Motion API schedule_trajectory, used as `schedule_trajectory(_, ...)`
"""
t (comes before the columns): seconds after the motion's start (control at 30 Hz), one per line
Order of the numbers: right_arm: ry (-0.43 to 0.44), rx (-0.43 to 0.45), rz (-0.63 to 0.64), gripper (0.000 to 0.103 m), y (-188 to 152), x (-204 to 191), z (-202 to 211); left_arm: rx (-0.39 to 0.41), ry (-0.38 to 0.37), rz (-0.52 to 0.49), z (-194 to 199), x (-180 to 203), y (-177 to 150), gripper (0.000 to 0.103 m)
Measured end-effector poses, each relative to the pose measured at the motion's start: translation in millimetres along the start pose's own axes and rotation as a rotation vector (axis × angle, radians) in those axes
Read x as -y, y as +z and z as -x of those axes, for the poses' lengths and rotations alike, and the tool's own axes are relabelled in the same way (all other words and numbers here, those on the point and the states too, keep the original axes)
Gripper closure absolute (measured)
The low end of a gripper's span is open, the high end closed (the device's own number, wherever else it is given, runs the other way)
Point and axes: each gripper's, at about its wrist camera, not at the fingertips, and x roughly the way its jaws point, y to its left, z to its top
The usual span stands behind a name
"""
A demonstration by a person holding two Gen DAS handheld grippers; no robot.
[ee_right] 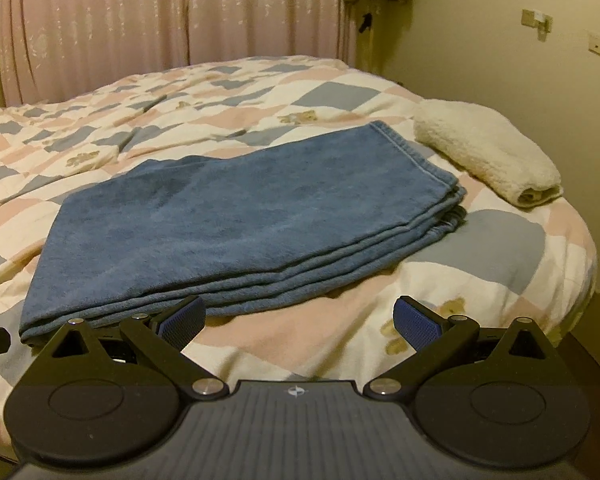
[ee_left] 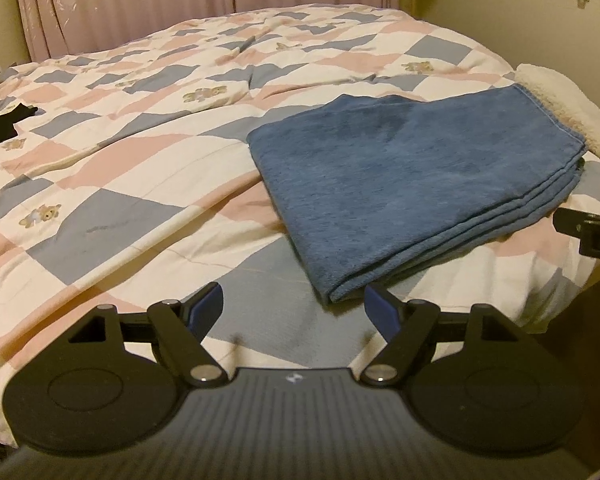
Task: Fold clothes
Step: 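Pull both grippers back from the folded jeans stack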
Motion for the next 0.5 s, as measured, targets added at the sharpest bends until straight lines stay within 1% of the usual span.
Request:
schedule_trajectory(0.2, 0.019, -0.011, 0.012, 0.0, 1.4, -4.0, -13.7, -0.011, 0.011, 0.017, -9.5, -2.5, 3.2, 0.028)
schedule_trajectory(0.37, 0.027, -0.017, 0.021, 0.0, 3.5, -7.0, -23.3, -0.017, -0.017, 0.034, -17.7, -11.2, 9.3, 0.028)
schedule_trajectory(0.43, 0.04, 0.009, 0.036, 0.0, 2.4, -9.2, -23.4, -0.013, -0.051, 0.051, -22.1, -18.9, 15.3, 0.028)
schedule_trajectory(0.5, 0.073, 0.06, 0.084, 0.0, 0.1, -16.1, -20.7, -0.007, -0.128, 0.108, -29.7, -33.8, 25.3, 0.028)
